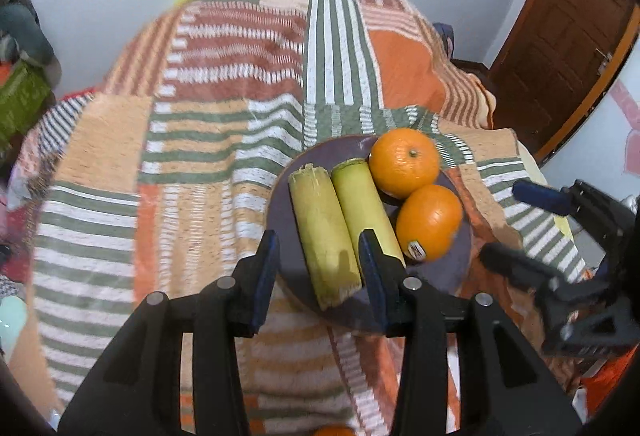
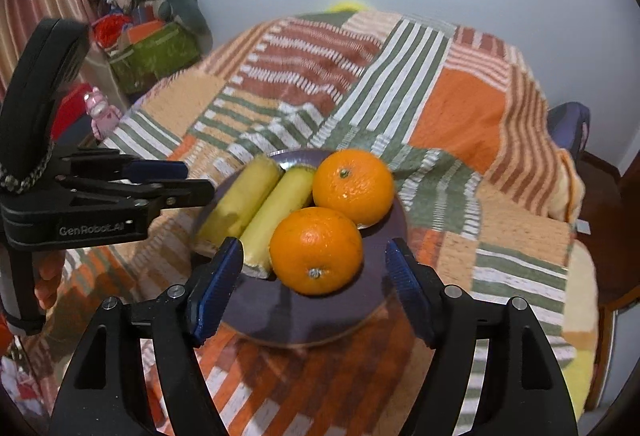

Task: Organize fruits
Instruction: 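Place the cob by the other with the left tool while the right tool sets the orange down, then move both tools back toward the tomatoes on the bed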

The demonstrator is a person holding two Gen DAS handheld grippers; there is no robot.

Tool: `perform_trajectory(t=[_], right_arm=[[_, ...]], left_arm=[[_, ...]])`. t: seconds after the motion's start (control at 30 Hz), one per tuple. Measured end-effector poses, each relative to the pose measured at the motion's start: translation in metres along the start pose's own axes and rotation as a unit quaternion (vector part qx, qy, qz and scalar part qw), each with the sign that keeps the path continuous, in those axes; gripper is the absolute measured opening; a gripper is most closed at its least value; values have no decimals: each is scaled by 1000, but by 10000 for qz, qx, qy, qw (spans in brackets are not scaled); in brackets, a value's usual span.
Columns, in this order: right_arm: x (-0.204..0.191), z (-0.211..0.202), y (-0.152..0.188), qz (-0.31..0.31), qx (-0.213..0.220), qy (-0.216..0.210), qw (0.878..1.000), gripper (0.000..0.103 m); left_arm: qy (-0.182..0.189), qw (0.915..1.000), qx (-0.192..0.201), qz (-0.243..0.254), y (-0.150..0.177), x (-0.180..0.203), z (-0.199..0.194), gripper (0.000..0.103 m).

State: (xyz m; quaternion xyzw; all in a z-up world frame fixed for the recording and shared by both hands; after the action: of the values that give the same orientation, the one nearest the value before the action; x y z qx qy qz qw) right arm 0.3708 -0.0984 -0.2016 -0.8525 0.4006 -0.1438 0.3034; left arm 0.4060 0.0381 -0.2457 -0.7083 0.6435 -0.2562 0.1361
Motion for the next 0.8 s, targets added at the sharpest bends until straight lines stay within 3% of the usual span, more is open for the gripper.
perform_trajectory(t=[0.23, 0.3, 0.47, 0.6, 0.8], right_arm=[[-12, -63, 2, -29, 417, 200, 9989, 72], [-16, -77, 6, -45, 512, 264, 9983, 77], [-30, -107, 24, -75, 659, 389, 9970, 79], [-39, -115, 45, -65, 657, 491, 9966, 79], [-47, -113, 76, 132, 496, 425, 9978, 80]], left_arm=[[-3, 9990, 420, 131, 21, 4, -67, 41], [6, 9987, 483, 179, 31, 5, -85, 41], [-23, 9976, 637, 262, 58, 6, -116, 52], [12, 9976, 627, 278, 84, 9, -127, 62], [164, 9984, 388, 386, 126, 22, -125, 65]])
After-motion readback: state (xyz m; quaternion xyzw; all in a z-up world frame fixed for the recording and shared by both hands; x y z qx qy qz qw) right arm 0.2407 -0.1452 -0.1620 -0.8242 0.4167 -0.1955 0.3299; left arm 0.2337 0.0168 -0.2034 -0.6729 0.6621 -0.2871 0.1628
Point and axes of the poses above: each gripper's, at about its wrist camera, not at the fingertips, and z roughly the way its jaws point, x to its right, y to its underside, the point moved 9 cm from there along z, roughly the way its jaws point, and after that the axes turned 8 degrees about -z, right-handed, at the moved point
